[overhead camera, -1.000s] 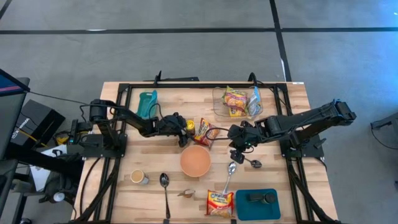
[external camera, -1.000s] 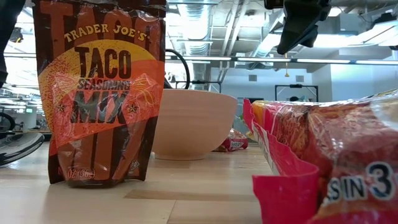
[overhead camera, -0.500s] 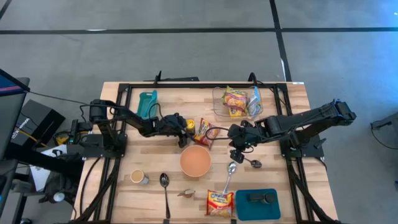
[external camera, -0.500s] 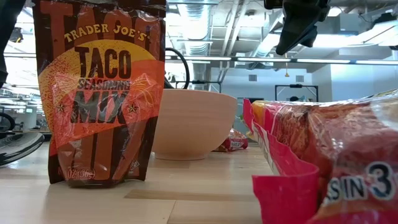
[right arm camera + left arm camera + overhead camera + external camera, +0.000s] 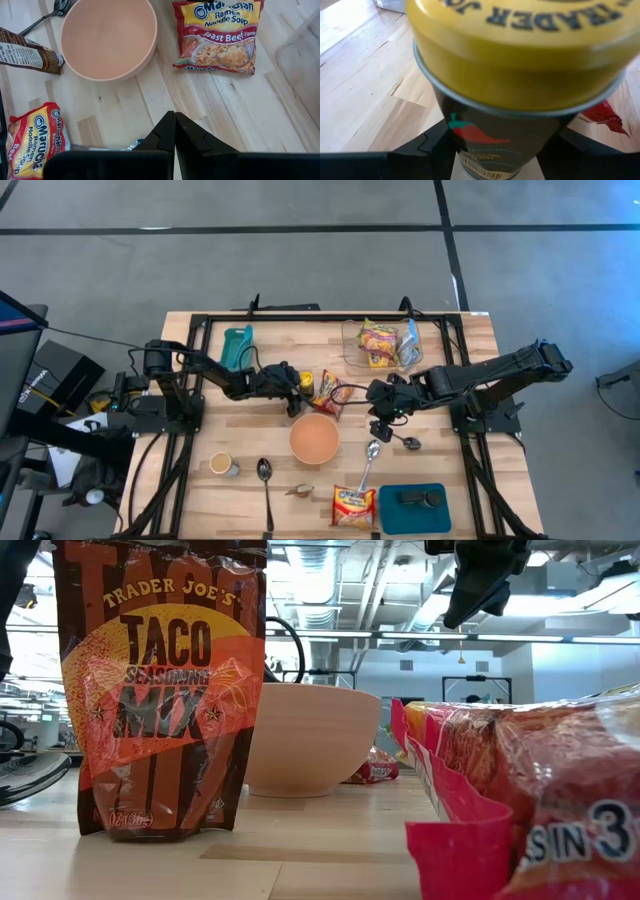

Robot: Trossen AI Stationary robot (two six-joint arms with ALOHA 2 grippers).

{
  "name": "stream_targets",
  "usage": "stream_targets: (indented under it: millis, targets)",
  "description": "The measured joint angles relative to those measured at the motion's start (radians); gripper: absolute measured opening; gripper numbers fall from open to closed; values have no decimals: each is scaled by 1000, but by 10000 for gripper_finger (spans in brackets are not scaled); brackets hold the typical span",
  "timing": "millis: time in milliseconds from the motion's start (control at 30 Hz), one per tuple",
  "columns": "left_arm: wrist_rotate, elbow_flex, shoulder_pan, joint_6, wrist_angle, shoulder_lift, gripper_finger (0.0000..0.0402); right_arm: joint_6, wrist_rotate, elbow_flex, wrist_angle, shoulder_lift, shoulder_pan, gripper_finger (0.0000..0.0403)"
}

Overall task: Pick & Place Food Item
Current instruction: Put the yellow seasoning can into the dark blue bin

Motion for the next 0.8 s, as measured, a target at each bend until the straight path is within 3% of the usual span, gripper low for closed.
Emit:
stream_targets:
  millis: [500, 800]
  targets:
    - [0, -1, 0, -23, -16, -17, 214, 0, 0, 0, 0, 0, -6, 1]
    - [0, -2, 0, -29, -110, -209, 214, -8, 0, 0, 0, 0, -36, 1]
